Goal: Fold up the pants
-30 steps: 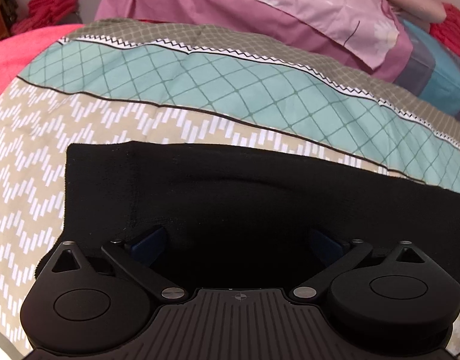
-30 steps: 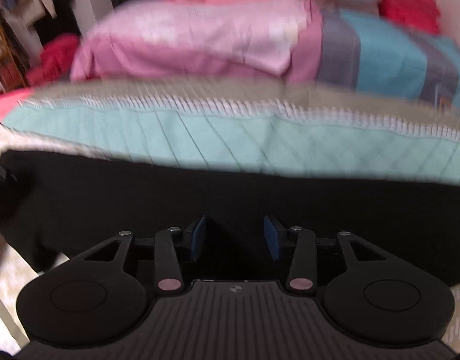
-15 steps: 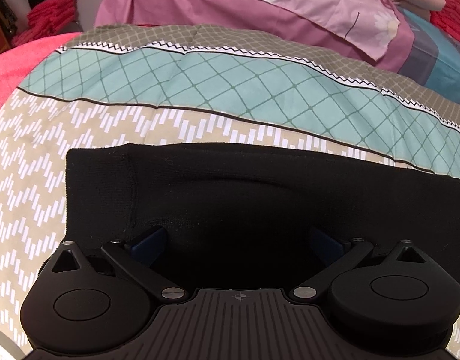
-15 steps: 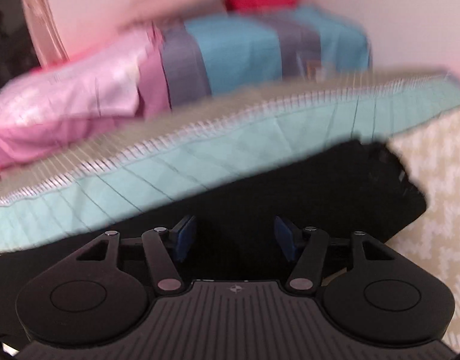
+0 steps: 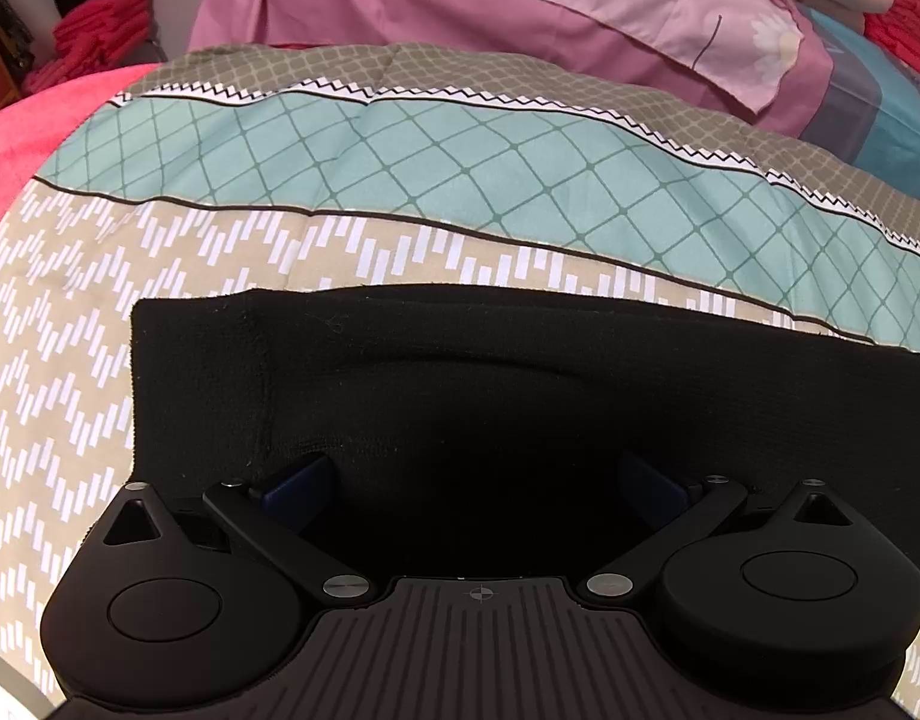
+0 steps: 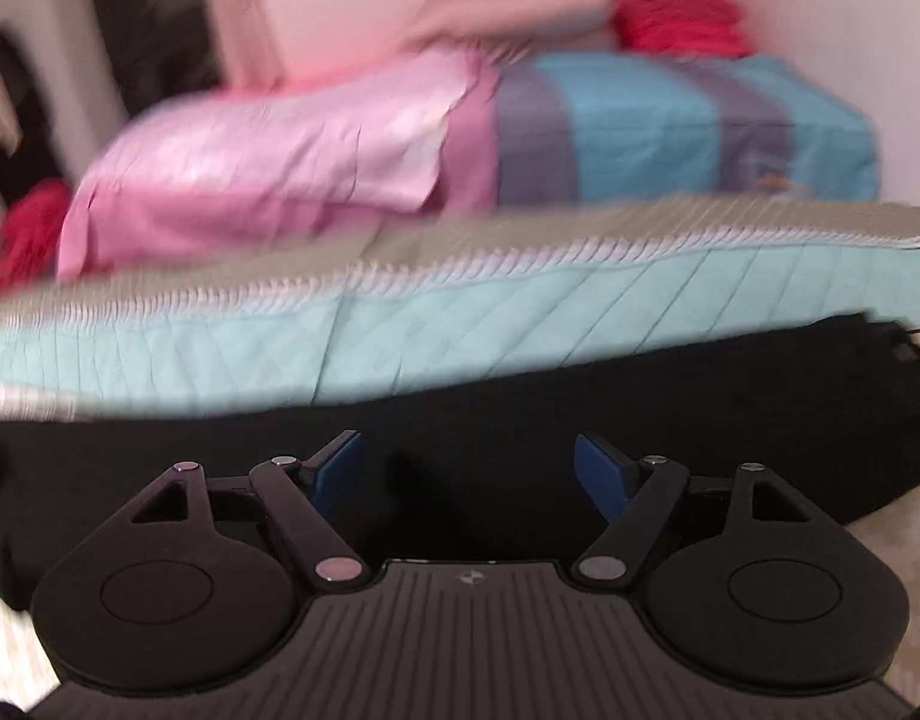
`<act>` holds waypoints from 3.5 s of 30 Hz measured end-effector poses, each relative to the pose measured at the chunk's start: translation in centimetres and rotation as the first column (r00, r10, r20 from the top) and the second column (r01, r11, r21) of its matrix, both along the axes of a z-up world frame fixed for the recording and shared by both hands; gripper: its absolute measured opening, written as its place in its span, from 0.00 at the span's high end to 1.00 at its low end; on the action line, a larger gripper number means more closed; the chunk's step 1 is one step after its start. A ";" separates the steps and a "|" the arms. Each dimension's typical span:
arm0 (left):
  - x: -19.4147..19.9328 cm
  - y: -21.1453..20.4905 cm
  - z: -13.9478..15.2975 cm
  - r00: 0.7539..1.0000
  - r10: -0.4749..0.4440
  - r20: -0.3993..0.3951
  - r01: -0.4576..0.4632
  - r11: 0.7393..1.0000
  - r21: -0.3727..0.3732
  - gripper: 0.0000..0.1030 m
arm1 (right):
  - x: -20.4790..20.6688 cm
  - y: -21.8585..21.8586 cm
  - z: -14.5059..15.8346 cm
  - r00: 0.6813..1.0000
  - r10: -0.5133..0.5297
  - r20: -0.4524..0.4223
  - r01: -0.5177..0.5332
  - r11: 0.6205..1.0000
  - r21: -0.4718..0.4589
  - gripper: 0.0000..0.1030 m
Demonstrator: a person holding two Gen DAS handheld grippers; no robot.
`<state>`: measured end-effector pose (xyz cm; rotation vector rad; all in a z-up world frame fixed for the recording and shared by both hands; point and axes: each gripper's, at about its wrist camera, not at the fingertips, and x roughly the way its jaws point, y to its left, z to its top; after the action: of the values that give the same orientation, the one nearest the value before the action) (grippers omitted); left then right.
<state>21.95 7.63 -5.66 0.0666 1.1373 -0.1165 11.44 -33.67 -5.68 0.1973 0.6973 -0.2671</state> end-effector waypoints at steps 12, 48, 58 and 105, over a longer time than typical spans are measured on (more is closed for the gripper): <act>-2.4 3.2 2.0 0.997 0.078 0.008 -0.077 0.996 -0.047 0.00 | 1.0 8.9 2.8 0.955 0.283 0.085 -0.281 0.959 -0.034 0.29; -2.5 5.3 3.3 0.996 0.018 0.092 -0.018 1.000 -0.003 0.00 | 11.3 22.5 0.8 0.856 0.517 0.021 -0.518 0.855 0.018 0.58; 0.7 4.8 0.0 0.999 0.043 0.009 -0.043 0.999 -0.002 0.00 | 1.3 16.0 2.3 0.835 0.525 0.165 -0.546 0.751 0.371 0.35; -5.4 10.0 0.9 0.987 0.130 0.096 -0.126 0.991 -0.039 0.00 | 17.5 28.5 0.6 0.613 0.781 0.121 -0.739 0.513 0.436 0.88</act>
<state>16.60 17.60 -4.76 -0.0300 1.0377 -0.0175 28.98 -5.22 -5.08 0.2977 0.8701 0.7766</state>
